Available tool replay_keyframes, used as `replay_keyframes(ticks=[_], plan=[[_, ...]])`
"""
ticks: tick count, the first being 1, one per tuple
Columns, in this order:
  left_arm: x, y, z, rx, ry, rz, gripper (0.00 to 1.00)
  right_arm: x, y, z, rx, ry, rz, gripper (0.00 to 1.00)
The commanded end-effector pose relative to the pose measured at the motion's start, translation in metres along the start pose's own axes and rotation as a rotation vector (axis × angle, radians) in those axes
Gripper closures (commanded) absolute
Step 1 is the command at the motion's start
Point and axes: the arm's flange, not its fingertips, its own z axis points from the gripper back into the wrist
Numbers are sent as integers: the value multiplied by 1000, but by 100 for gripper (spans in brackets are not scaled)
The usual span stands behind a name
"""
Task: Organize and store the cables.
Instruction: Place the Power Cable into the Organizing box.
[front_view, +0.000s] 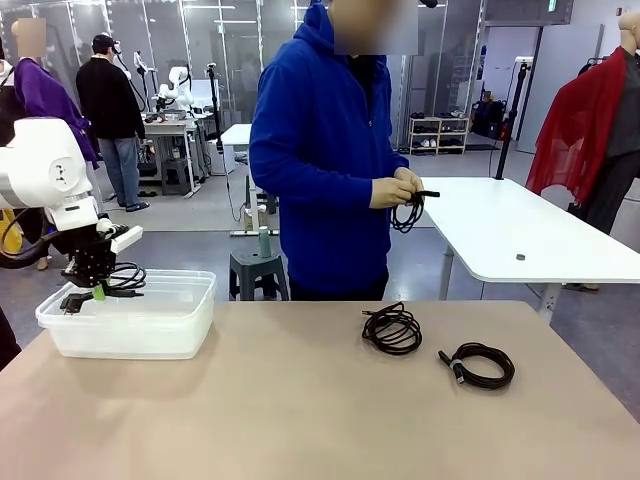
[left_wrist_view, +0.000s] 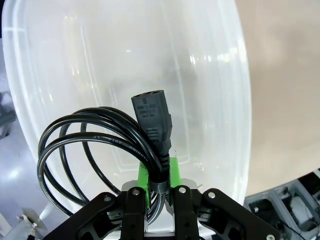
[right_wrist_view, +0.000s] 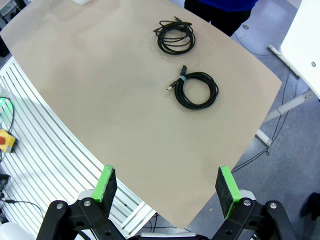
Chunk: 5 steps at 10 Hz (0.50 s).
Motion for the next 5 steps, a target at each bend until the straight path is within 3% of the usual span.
replay_keyframes(ticks=[1,5], plan=[[1,12,-9,-9,23,32,82,-1,-1,0,-3,-3,-4,0],[1,14,-24,-53,15,47,82,-1,-1,0,-3,-3,-4,0]])
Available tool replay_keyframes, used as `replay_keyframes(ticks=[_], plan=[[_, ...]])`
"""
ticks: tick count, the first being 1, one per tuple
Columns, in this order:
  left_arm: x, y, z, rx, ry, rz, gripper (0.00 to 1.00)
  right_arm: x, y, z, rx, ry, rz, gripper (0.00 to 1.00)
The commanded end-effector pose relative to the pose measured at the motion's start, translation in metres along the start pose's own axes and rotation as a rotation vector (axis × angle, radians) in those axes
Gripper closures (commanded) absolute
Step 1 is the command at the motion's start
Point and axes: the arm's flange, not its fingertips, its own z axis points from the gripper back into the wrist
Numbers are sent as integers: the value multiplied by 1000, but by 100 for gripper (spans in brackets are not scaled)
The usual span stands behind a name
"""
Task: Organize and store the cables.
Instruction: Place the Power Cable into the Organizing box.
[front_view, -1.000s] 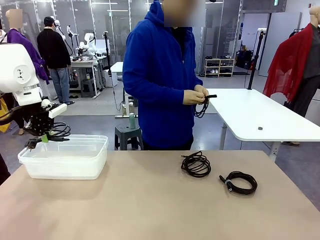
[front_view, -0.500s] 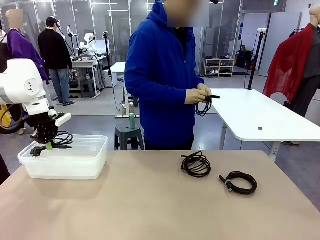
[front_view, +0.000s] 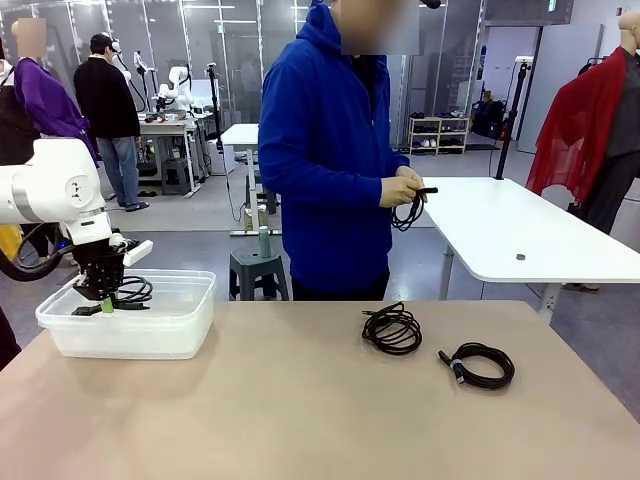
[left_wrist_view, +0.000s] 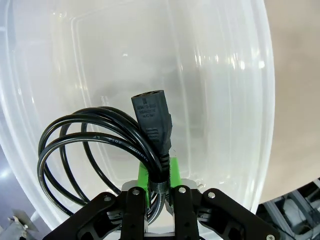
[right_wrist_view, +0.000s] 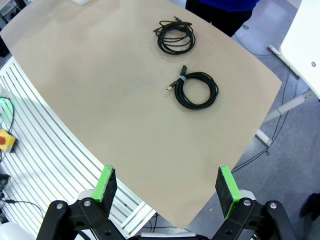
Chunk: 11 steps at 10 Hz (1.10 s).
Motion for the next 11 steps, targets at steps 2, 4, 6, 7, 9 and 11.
replay_keyframes(ticks=[2,4,6,7,9,11], plan=[[-5,9,6,-26,19,50,72,-1,-1,0,-3,-3,-4,0],[-5,7,6,-30,17,51,57,-1,-1,0,-3,-3,-4,0],[-8,3,11,-19,17,57,42,-1,-1,0,-3,-3,-4,0],[-12,-1,17,-3,10,62,34,-1,-1,0,-3,-3,-4,0],[-16,-5,22,17,5,67,19,-1,-1,0,-3,-3,-4,0],[-19,-7,24,30,-6,76,5,-1,-1,0,-3,-3,-4,0]])
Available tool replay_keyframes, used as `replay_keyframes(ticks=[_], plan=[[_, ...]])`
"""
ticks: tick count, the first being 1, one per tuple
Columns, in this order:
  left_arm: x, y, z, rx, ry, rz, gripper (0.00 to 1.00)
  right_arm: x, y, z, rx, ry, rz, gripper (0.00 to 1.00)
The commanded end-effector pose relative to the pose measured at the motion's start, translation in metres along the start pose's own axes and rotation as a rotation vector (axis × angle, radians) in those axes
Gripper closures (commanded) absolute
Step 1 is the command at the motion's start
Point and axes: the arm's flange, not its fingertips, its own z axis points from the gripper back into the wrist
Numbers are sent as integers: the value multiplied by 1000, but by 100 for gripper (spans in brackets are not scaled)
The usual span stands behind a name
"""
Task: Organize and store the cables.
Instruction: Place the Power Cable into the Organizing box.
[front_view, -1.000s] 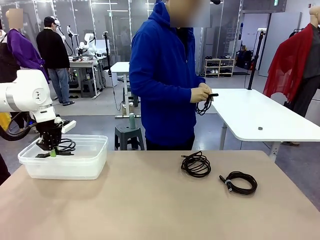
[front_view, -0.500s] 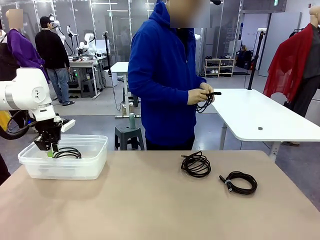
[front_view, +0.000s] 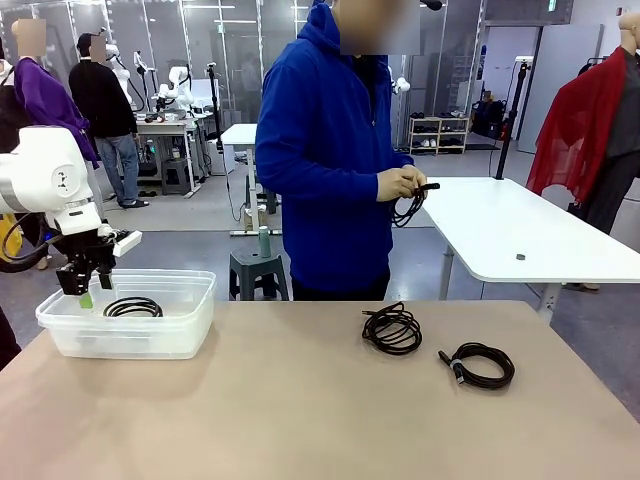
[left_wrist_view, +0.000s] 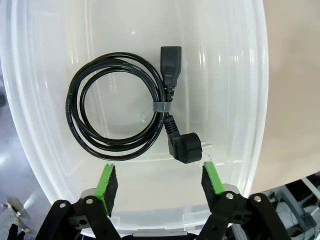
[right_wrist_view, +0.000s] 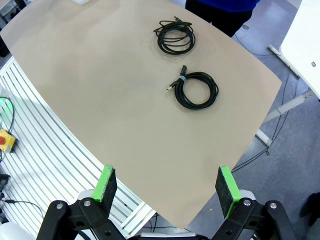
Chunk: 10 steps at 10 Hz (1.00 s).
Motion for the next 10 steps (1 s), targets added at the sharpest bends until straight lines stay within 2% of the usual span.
replay_keyframes(ticks=[1,6,7,10], plan=[[-1,-7,8,23,-24,20,0,-1,-1,0,-3,-3,-4,0],[0,-20,22,50,-55,21,0,-1,-1,0,-3,-3,-4,0],[-2,-8,25,37,-15,17,0,-1,-1,0,-3,-3,-4,0],[-2,-8,25,37,-15,17,0,-1,-1,0,-3,-3,-4,0]])
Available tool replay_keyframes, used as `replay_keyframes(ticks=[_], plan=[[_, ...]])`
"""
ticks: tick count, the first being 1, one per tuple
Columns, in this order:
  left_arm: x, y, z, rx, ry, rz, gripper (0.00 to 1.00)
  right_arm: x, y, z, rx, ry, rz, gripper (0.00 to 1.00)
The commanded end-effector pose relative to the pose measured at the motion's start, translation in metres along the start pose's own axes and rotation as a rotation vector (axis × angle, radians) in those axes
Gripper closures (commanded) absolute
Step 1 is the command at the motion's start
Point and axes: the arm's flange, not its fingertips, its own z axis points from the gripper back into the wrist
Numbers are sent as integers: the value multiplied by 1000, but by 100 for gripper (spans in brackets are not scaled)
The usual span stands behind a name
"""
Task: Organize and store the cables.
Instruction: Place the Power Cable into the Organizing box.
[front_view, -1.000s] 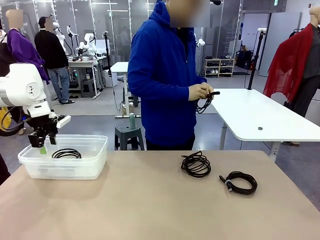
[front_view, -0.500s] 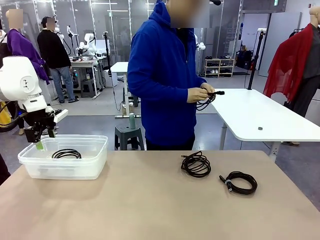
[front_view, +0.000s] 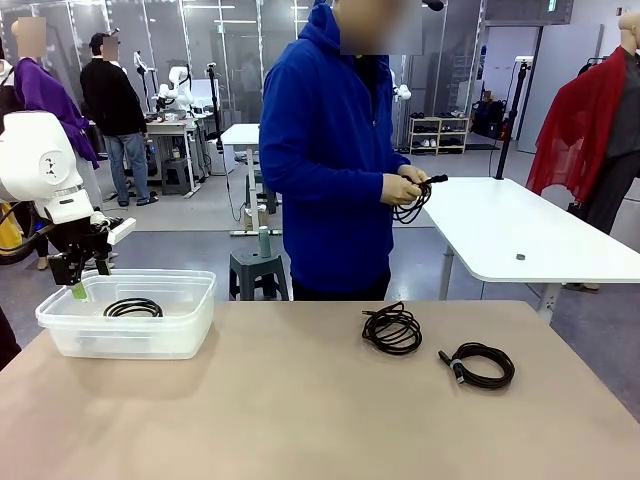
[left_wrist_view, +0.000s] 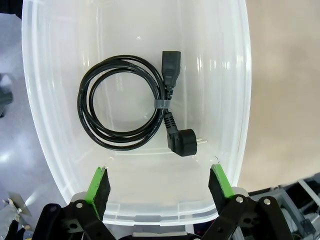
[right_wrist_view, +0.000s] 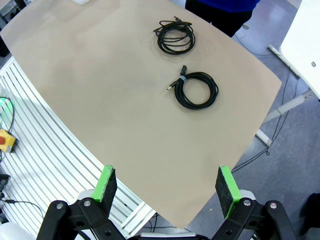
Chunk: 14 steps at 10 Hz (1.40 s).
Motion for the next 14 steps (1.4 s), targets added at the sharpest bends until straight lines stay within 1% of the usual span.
replay_keyframes(ticks=[1,12,13,14], plan=[[-1,2,0,0,7,-2,0,-1,-1,0,-3,-3,-4,0],[-1,2,0,0,7,-2,0,-1,-1,0,-3,-3,-4,0],[0,0,0,0,0,0,0,-1,-1,0,-3,-3,-4,0],[2,-15,6,13,-30,22,0,-1,-1,0,-3,-3,-4,0]])
